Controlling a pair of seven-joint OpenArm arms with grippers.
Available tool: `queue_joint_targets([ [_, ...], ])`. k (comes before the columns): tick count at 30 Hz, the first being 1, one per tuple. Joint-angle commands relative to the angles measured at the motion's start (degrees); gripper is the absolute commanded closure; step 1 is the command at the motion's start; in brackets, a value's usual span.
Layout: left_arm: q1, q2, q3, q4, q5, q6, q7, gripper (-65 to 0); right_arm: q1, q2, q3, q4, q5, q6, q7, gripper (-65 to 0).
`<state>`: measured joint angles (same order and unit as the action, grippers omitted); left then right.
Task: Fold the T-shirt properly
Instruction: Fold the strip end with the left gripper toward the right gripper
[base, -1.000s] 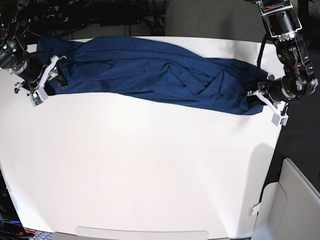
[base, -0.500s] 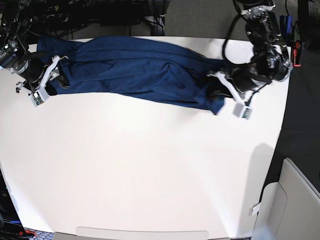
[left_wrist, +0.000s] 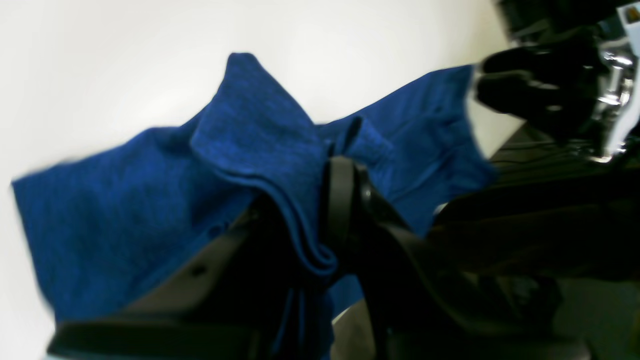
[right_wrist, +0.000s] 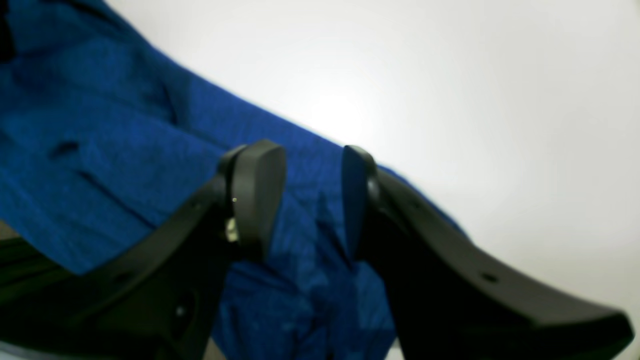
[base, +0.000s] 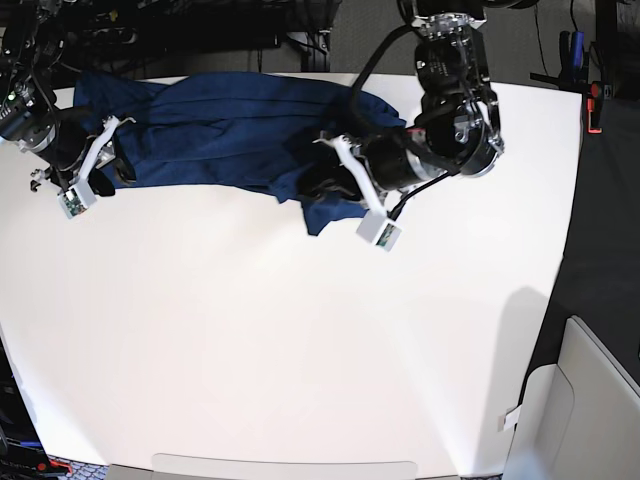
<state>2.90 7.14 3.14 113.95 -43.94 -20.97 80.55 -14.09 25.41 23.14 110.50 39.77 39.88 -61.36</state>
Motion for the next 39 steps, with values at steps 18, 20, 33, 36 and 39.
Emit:
queue_joint_targets([
  [18, -0.4, 0.4, 4.2, -7.2, -1.6, 0.0, -0.6, -11.7, 0.2, 0.5, 10.2, 0.6, 0.7, 0.1, 0.8, -20.7],
  [20, -0.4, 0.4, 4.2, -7.1, -1.6, 0.1, -0.6, -14.4, 0.9, -0.3, 10.2, 0.6, 0.7, 0.1, 0.8, -20.7],
  [33, 0.5, -7.6, -1.9, -2.2, -1.4, 0.1, -0.6, -26.2, 1.5, 0.1, 10.3, -3.1, 0.6, 0.1, 0.8, -20.7],
  [36, 2.6, -10.3, -2.1, -2.5, -1.3, 0.2, -0.6, -26.1, 0.9, 0.2, 10.3, -3.5, 0.6, 0.1, 0.8, -20.7],
  [39, 4.0, -10.3, -1.8, -2.6, -1.3, 0.2, -0.8, -26.1, 0.9, -0.1, 10.2, -3.5, 0.6, 0.1, 0.8, -20.7],
])
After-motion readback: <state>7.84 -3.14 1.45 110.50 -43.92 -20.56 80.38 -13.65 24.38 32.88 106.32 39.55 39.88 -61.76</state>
